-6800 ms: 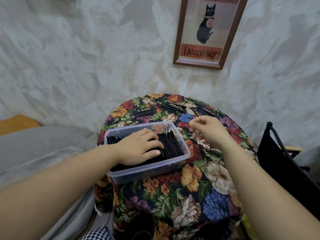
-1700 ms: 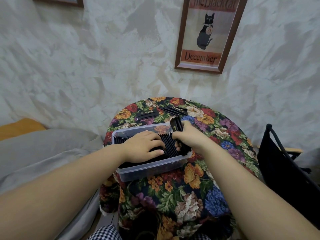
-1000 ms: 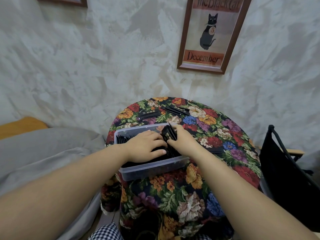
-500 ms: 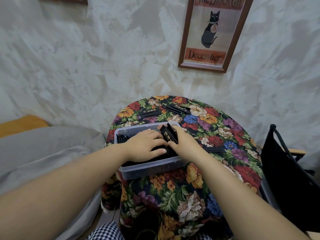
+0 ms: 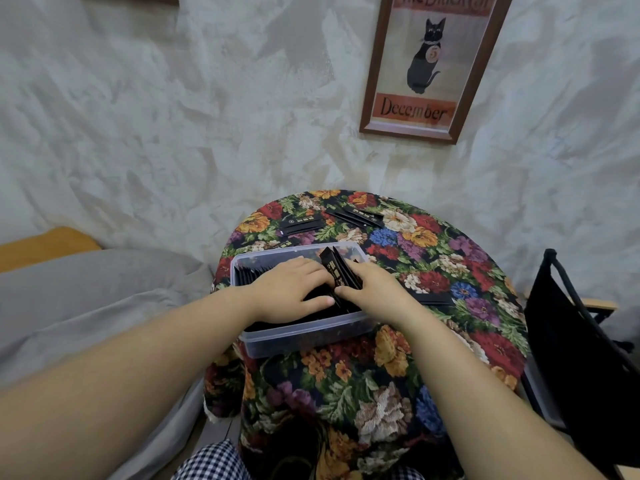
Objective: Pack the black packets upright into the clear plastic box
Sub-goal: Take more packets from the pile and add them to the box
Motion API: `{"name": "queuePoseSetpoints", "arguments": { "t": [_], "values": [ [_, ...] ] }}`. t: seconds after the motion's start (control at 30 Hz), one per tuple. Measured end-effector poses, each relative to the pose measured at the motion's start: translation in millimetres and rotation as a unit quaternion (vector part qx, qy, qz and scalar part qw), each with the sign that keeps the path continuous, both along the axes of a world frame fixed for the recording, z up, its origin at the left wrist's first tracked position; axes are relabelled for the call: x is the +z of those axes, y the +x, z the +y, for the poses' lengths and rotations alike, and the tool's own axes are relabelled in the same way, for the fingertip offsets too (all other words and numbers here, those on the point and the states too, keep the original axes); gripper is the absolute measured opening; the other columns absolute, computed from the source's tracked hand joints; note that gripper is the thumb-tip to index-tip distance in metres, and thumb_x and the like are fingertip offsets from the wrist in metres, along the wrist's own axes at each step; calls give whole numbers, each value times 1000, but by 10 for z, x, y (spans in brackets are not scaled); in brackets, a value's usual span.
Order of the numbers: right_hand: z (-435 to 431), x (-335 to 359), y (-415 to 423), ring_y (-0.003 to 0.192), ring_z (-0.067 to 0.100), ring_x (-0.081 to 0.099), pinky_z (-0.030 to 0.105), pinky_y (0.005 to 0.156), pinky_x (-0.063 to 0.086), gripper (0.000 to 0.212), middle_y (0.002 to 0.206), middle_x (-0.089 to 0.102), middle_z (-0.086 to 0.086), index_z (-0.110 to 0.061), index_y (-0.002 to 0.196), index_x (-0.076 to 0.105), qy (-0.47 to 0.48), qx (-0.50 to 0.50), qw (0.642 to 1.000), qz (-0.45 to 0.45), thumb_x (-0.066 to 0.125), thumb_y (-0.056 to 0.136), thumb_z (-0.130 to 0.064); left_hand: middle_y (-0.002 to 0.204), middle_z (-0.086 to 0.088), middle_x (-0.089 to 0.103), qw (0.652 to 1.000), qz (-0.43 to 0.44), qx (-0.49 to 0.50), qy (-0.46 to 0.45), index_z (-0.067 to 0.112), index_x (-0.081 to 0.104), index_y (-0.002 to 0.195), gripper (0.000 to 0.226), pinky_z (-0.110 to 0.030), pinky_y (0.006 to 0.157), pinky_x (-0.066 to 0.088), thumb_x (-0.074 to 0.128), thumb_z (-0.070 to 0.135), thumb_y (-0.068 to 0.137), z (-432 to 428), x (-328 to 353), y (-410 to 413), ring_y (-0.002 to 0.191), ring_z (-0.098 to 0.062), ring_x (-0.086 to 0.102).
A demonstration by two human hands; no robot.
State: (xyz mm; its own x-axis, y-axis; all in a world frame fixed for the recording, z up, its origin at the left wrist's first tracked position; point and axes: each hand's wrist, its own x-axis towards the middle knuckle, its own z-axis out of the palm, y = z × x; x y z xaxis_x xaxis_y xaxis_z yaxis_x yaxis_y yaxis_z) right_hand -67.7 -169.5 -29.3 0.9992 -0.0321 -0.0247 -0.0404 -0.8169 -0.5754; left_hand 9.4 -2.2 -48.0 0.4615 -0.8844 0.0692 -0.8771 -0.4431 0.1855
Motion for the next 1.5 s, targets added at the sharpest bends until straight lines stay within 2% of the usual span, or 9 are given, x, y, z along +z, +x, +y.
{"name": "queuePoseSetpoints", "arguments": {
  "t": [0.1,0.23,0.33,0.43,0.67,0.8,0.97,1.33,1.5],
  "values": [
    [5,-6,10,115,24,51,34,92,44,39,121,53,4,-24,131,51,-9,-11,1000,13,57,93,-28,135,-1,45,1000,4,2,4,18,50,129,61,-27,103,24,25,57,88,5,-1,-5,124,-18,39],
    [10,35,-8,127,21,44,32,102,38,62,143,43,2,-16,152,21,28,-46,998,44,48,98,-32,139,-3,38,1000,12,8,6,18,47,133,50,-30,107,24,36,50,96,15,5,-15,130,-18,31],
    [6,48,-24,128,20,46,35,104,40,50,141,49,0,-20,146,34,60,-50,996,32,47,99,-27,137,-3,39,1000,17,8,-2,18,49,132,60,-32,109,24,30,55,90,25,16,-34,130,-18,28],
    [9,65,-30,114,17,55,37,95,47,38,119,59,-3,-21,133,49,70,-66,995,30,53,96,-24,137,-2,37,1000,21,8,-3,20,48,134,55,-30,107,24,33,53,92,35,24,-39,129,-18,30],
    [26,125,-10,109,21,59,32,87,47,38,119,64,1,-20,125,59,-25,-68,997,23,66,88,-27,145,1,30,998,39,12,-39,22,36,141,50,-32,110,28,41,45,97,54,55,-30,134,-16,30],
    [59,135,-41,125,22,49,30,97,40,52,137,54,5,-16,136,51,-39,-80,996,29,63,89,-34,159,4,3,1000,1,9,-19,23,17,150,57,-25,115,4,34,43,99,26,55,-23,145,-12,3],
    [21,183,-69,109,23,58,34,89,48,32,122,62,7,-17,130,56,11,-75,996,44,47,99,-20,156,1,-19,995,-1,10,99,21,-3,151,60,-31,116,-12,18,46,100,-48,17,-4,143,-11,-19],
    [-31,128,-79,94,22,62,39,84,52,24,109,63,7,-16,119,55,74,-138,987,42,52,95,-20,158,7,-9,994,8,-16,104,31,5,151,57,-36,117,-12,16,51,98,-65,25,-74,144,-11,-16],
    [-40,102,-100,91,21,63,39,83,52,19,100,65,5,-23,109,55,105,-138,985,23,59,92,-17,155,4,20,999,-18,-22,34,28,25,148,59,-31,115,6,20,55,96,-57,34,-80,143,-14,12]
  ]
}}
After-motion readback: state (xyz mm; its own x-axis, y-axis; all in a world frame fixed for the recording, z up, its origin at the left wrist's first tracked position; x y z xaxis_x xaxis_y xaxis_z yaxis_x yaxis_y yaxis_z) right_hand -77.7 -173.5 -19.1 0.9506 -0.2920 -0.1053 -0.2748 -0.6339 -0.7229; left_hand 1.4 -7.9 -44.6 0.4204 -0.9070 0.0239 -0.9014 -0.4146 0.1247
